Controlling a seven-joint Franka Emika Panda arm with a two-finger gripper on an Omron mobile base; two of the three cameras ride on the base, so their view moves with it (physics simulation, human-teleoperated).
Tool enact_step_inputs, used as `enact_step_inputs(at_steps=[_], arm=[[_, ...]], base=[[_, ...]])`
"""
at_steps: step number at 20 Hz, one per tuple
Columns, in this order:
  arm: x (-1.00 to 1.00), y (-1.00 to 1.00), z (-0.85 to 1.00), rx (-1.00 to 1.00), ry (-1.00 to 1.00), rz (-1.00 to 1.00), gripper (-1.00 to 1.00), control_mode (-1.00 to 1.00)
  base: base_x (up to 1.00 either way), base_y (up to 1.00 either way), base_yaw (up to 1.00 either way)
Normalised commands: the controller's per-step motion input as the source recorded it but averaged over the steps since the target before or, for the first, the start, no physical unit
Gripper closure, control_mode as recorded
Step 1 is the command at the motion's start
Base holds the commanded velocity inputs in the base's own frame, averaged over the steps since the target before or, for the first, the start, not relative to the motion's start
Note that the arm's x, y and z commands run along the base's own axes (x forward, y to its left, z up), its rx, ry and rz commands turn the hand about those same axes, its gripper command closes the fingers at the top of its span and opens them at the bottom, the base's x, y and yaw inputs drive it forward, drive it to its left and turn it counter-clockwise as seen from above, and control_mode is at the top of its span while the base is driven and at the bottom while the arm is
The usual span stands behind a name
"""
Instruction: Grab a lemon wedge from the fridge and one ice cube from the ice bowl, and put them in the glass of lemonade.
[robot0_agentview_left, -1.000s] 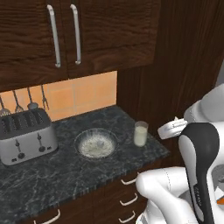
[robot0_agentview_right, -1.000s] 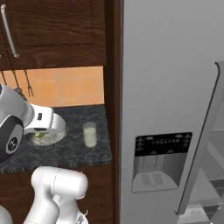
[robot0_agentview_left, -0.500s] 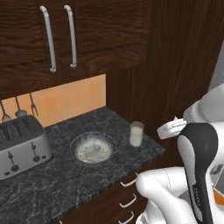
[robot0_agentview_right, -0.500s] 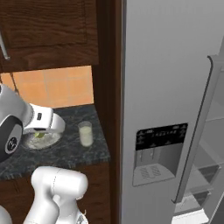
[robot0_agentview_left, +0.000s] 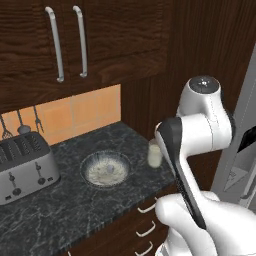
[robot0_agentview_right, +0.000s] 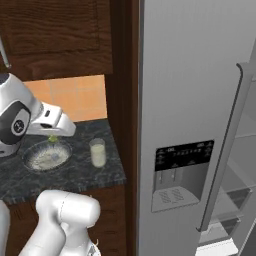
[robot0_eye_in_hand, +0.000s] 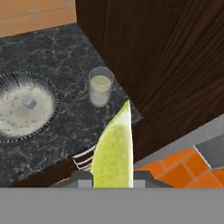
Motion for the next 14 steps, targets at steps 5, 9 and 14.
enact_step_inputs(at_steps=[5, 9, 14], arm=[[1.0, -0.24, -0.86, 0.01, 0.03, 0.0, 1.0, -1.0], [0.89, -0.28, -0.33, 0.02, 0.19, 0.0, 1.0, -1.0], [0.61, -0.03, -0.01, 0.15, 0.16, 0.02, 1.0, -1.0]], base=[[0.0, 0.0, 0.0], [0.0, 0.0, 0.0], [0.0, 0.0, 0.0]])
